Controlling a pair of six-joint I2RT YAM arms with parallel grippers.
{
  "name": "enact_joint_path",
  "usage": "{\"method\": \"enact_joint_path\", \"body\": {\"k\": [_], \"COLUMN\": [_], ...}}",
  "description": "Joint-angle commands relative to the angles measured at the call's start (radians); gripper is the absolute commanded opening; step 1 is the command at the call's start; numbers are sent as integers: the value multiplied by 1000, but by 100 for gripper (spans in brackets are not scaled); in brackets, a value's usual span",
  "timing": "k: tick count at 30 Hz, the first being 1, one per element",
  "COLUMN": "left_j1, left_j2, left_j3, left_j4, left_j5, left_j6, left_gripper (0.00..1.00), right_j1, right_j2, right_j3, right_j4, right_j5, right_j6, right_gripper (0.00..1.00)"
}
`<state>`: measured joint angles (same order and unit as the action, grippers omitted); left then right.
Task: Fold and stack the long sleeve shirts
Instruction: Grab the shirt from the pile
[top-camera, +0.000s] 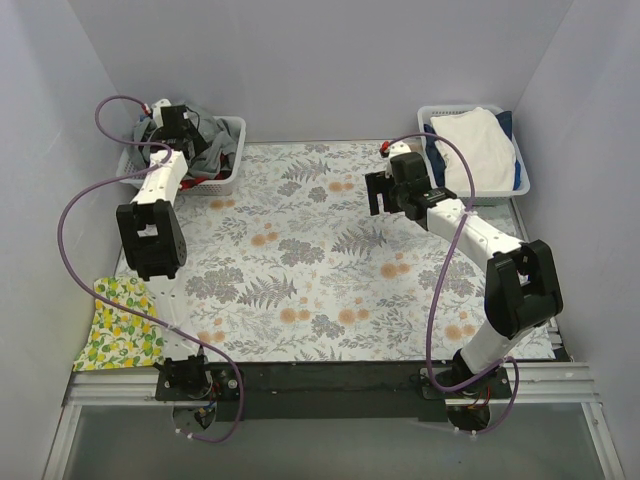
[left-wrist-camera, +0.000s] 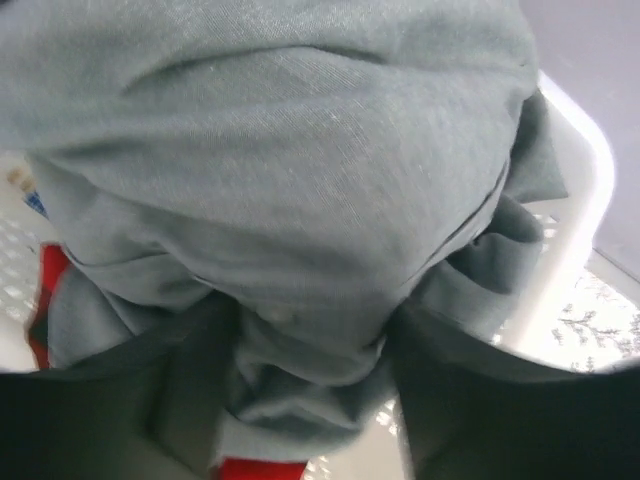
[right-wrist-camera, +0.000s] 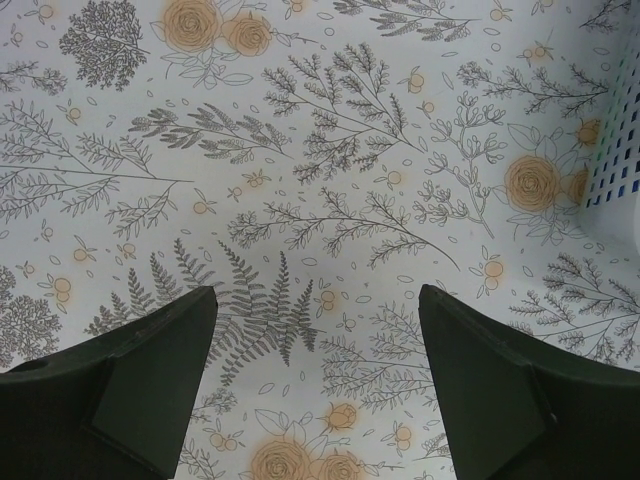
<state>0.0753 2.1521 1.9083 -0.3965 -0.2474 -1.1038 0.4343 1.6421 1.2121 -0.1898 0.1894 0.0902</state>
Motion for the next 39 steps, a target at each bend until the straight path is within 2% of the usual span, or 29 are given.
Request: {"method": "enact_joint_path", "body": {"k": [1,2,6,15,19,21,26,29,30,31,33,34,35,36,37,39], "left_j1": [7,7,7,7,7,6,7,7,7,7,7,6,7,7,7,7], "left_j2": [17,14,-38,-239,-319,-357,-417,-443,-458,-466,-474,-478,-488,-495,-498,-482], "left_j3": [83,81,80,32,2,-5,11,41,49,49,46,25,-12,-56,-95,-123], "left_j4": [13,13,12,-16,-16,-15,-16,-21,-16,-13,-7,-8,-8,-7,-4,-18], "left_j5": [14,14,31,46,56,86,154,210,233,290,318,315,295,278,272,264], "left_j6": [-4,-10,-25,16,35,47,55,58,58,59,67,68,70,65,59,50], "left_gripper": [40,28,11,10,14,20,22,12,0,0,0,2,27,33,47,60], "right_j1": [3,3,3,4,4,4,4,6,6,4,6,6,4,4,6,4], "right_j2": [7,8,9,13,18,19,21,16,13,10,7,7,5,4,2,4], "right_j3": [67,70,70,64,64,69,84,95,96,95,98,99,101,102,102,104], "right_j4": [-17,-19,-19,-19,-17,-19,-19,-17,-17,-17,-17,-19,-17,-17,-17,-17], "right_j5": [34,38,42,32,22,22,21,18,16,16,13,12,5,-4,-8,-10], "right_j6": [-12,-12,-12,11,20,22,19,22,22,23,25,25,28,29,32,34], "right_gripper": [90,90,90,90,89,89,89,89,89,89,89,89,89,89,89,89]}}
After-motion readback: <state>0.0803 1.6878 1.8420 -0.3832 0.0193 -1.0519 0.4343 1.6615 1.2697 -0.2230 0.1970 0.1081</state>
